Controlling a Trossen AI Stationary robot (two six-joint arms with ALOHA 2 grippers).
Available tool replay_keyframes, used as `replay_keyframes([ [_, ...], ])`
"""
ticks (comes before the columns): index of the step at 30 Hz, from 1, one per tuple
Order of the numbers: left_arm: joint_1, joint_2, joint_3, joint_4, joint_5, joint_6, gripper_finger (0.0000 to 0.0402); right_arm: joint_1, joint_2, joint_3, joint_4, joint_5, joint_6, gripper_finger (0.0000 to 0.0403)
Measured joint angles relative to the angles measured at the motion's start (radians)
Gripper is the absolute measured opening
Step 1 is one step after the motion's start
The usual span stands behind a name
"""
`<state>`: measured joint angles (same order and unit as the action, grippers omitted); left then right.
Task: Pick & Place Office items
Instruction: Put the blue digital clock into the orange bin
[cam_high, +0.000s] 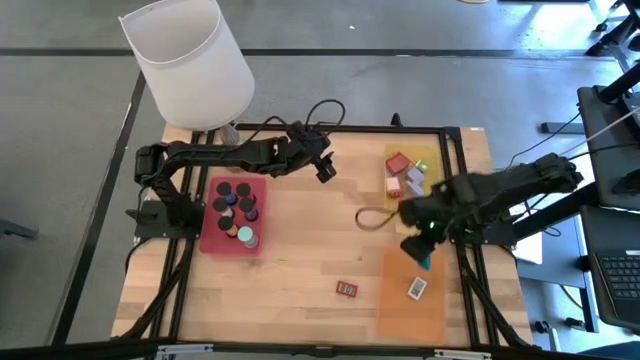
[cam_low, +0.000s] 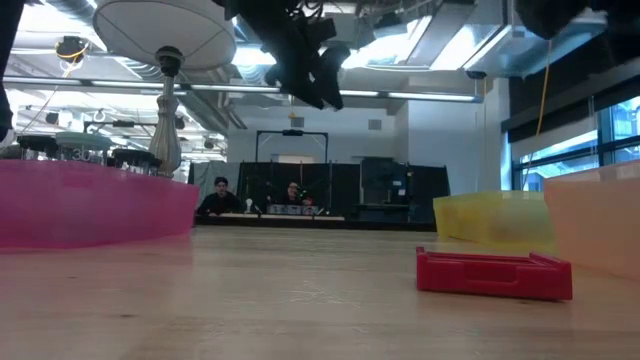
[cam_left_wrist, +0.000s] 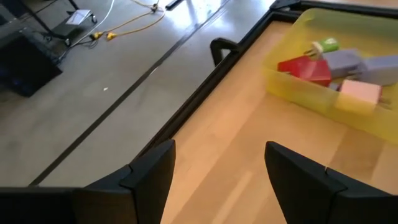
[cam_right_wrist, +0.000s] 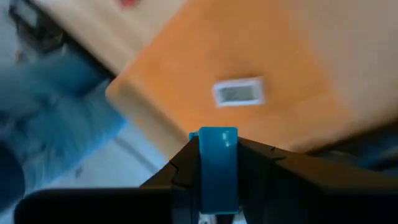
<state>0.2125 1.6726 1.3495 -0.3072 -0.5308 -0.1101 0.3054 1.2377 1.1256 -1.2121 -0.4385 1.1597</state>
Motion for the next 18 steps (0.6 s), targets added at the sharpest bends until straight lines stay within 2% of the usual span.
replay_keyframes([
  [4, 0.02, 0.0, 0.0, -0.036, 0.001, 0.017, 0.0246, 0.088, 0.008, -0.167, 0.397, -0.114, 0.075, 0.0068],
  [8, 0.031, 0.0, 0.0, -0.081, 0.002, 0.062, 0.0245, 0.157, 0.036, -0.29, 0.745, -0.135, 0.139, 0.0068],
  [11, 0.034, 0.0, 0.0, -0.105, 0.006, 0.069, 0.0244, 0.191, 0.072, -0.343, 0.834, -0.135, 0.14, 0.0069],
  [18, 0.039, 0.0, 0.0, -0.116, 0.01, 0.068, 0.0246, 0.212, 0.187, -0.422, 0.827, -0.125, 0.077, 0.0069],
])
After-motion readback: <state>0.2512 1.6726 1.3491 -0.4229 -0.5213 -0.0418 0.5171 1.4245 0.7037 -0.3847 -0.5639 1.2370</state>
